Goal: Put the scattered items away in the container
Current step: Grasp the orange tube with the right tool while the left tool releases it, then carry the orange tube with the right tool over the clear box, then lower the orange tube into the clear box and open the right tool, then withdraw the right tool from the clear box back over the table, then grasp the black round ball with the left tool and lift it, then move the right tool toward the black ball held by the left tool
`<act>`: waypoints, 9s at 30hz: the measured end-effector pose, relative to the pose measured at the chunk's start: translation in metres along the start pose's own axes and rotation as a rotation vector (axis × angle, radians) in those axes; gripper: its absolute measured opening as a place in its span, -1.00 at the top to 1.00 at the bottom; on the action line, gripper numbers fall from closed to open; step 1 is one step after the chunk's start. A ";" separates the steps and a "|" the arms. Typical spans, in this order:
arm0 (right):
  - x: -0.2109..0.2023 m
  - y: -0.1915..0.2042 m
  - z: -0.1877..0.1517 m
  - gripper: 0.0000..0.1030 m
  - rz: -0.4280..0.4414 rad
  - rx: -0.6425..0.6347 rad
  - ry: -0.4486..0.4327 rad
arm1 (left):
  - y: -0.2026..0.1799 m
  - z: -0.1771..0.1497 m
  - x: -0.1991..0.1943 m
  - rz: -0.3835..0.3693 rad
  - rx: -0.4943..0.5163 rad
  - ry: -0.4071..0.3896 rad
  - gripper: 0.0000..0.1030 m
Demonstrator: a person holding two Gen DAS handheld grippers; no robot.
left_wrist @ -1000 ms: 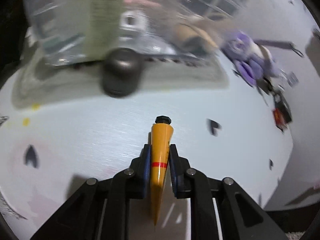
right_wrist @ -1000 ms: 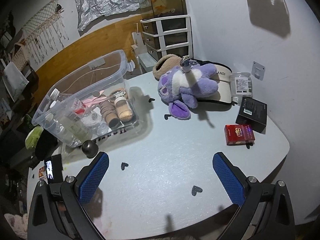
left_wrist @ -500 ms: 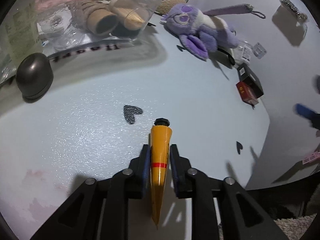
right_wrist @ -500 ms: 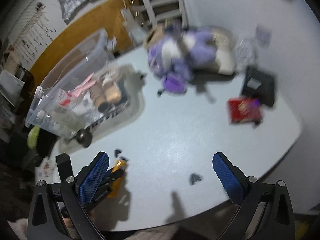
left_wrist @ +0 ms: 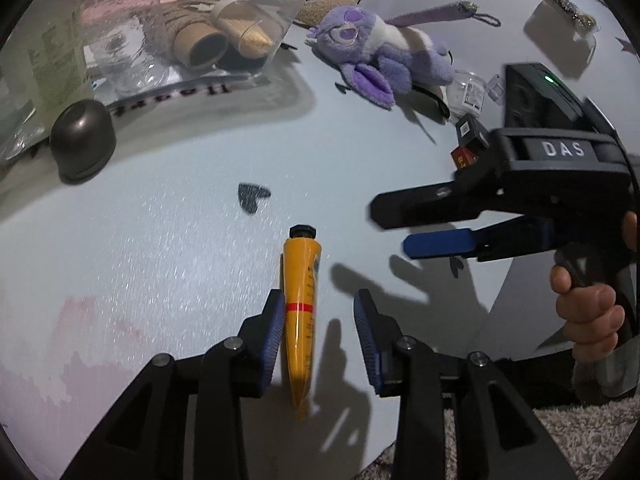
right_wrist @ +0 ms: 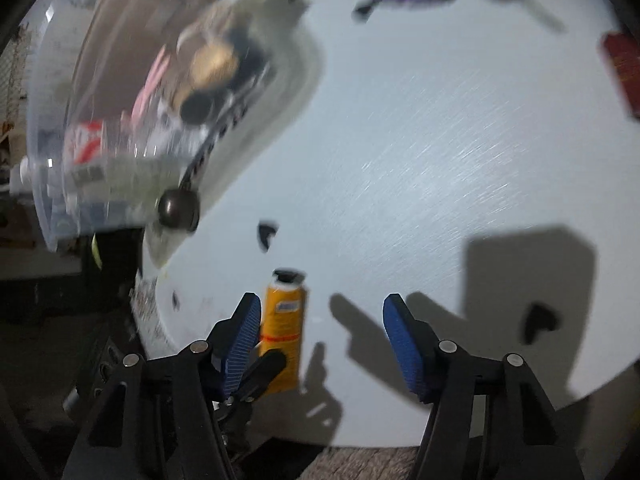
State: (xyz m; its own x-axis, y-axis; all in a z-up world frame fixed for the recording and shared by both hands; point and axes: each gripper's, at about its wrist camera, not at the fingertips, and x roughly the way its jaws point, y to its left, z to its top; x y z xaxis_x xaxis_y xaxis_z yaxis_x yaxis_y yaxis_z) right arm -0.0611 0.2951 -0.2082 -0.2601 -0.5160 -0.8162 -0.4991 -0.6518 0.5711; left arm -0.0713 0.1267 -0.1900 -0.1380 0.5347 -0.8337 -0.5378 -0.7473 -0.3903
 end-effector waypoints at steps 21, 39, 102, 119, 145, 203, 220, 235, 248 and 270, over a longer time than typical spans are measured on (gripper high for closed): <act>0.084 0.091 0.007 -0.26 -0.035 -0.224 0.198 | 0.007 -0.033 -0.003 -0.046 -0.016 0.081 0.03; 0.024 0.086 -0.047 0.09 -0.281 -0.752 -0.065 | 0.079 -0.001 -0.046 0.055 -0.190 -0.043 0.04; -0.155 0.267 0.111 0.39 -0.033 -0.875 -0.372 | 0.095 0.057 -0.103 0.263 -0.095 -0.181 -0.29; -0.008 0.276 0.208 0.40 -0.764 -0.852 -0.185 | 0.127 0.064 -0.099 0.263 -0.166 -0.179 -0.57; -0.116 0.291 0.158 -0.13 -0.513 -0.754 -0.434 | 0.124 0.061 -0.121 0.248 -0.148 -0.245 -0.57; -0.047 0.124 -0.054 -1.00 -0.332 -0.758 -0.563 | 0.082 -0.002 -0.142 0.497 -0.299 -0.296 -0.75; -0.044 0.101 -0.054 -1.00 -0.303 -0.631 -0.503 | 0.086 -0.012 -0.127 0.468 -0.334 -0.238 -0.75; -0.052 0.075 -0.053 -1.00 -0.435 -0.417 -0.526 | 0.107 0.049 -0.050 0.450 0.084 -0.131 -0.72; -0.060 0.051 -0.063 -1.00 -0.514 -0.281 -0.537 | 0.125 0.098 -0.006 0.457 0.158 -0.129 -0.17; -0.066 0.022 -0.064 -1.00 -0.473 -0.212 -0.505 | 0.034 0.052 0.006 0.084 0.213 -0.028 -0.10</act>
State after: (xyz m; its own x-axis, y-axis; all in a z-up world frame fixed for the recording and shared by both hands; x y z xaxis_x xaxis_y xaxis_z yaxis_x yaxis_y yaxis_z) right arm -0.0022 0.2797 -0.1364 -0.4322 0.1343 -0.8917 -0.4946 -0.8621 0.1099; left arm -0.1336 0.1246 -0.1882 -0.2111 0.4874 -0.8473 -0.6867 -0.6908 -0.2262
